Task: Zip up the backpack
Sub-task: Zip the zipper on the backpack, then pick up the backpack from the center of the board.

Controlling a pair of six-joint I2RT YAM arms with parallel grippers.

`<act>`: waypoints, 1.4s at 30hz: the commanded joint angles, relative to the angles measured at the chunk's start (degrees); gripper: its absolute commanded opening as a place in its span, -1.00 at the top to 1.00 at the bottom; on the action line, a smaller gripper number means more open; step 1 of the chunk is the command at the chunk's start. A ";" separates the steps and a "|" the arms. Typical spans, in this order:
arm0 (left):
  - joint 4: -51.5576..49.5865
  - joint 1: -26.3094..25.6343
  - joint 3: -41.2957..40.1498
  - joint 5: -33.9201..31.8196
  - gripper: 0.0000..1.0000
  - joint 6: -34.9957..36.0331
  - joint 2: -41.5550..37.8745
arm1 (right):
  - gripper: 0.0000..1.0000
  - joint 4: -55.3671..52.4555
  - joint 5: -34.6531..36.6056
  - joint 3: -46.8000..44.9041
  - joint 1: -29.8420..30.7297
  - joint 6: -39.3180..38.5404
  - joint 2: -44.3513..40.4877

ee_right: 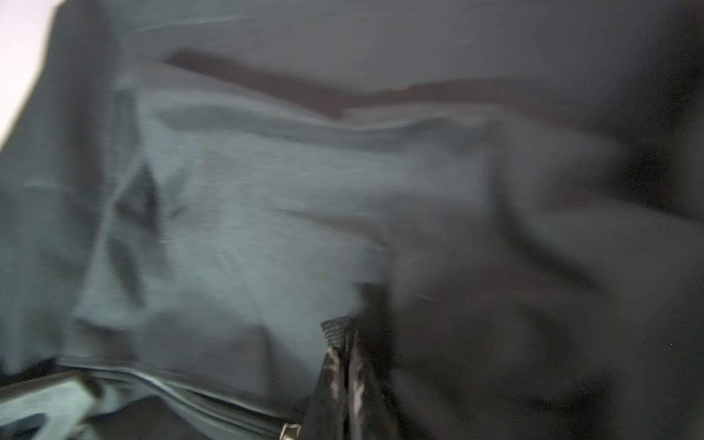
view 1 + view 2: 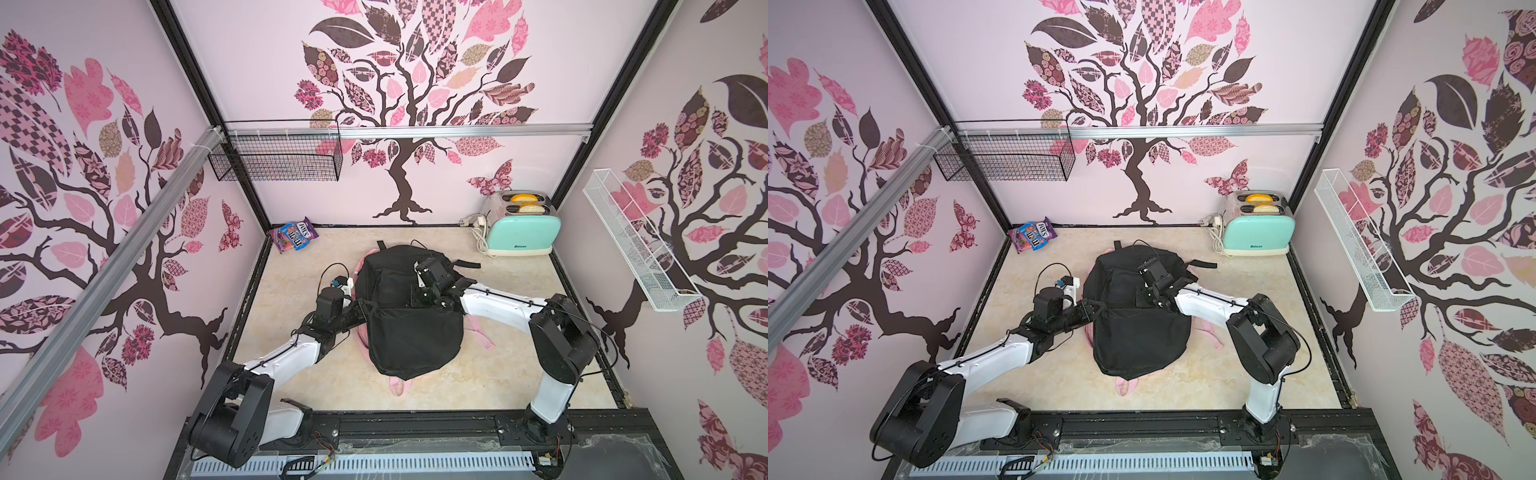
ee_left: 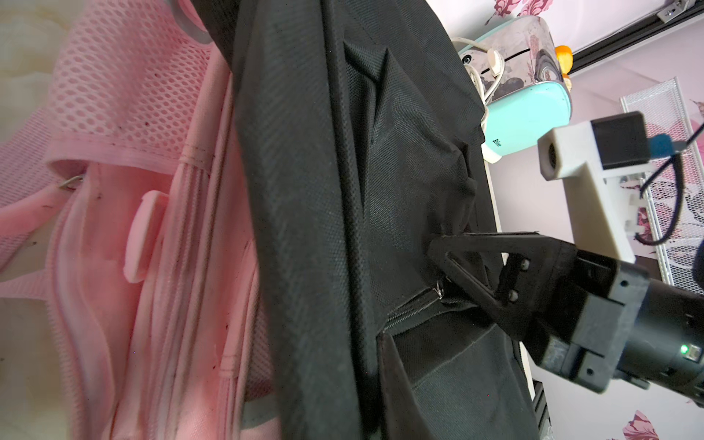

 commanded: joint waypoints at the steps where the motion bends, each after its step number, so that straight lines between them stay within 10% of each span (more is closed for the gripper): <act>1: -1.18 0.04 1.11 -2.13 1.00 1.78 -1.84 | 1.00 -6.17 8.63 0.02 -0.96 -2.18 -1.85; 23: -2.35 0.04 0.87 -4.43 1.00 1.78 -2.33 | 1.00 -17.80 23.94 -1.80 -8.65 -0.07 -9.75; 29: -2.38 0.06 1.77 -3.76 1.00 0.82 -1.67 | 1.00 -11.58 14.29 -2.92 -9.21 -1.39 -11.80; 37: -9.25 0.08 8.55 -4.43 1.00 -1.65 -4.77 | -0.42 -5.04 4.83 -10.31 -15.48 1.08 -24.06; 42: -21.64 1.07 13.25 -12.15 1.00 0.16 -10.78 | -0.58 -3.47 -5.70 -15.37 -25.55 4.65 -24.08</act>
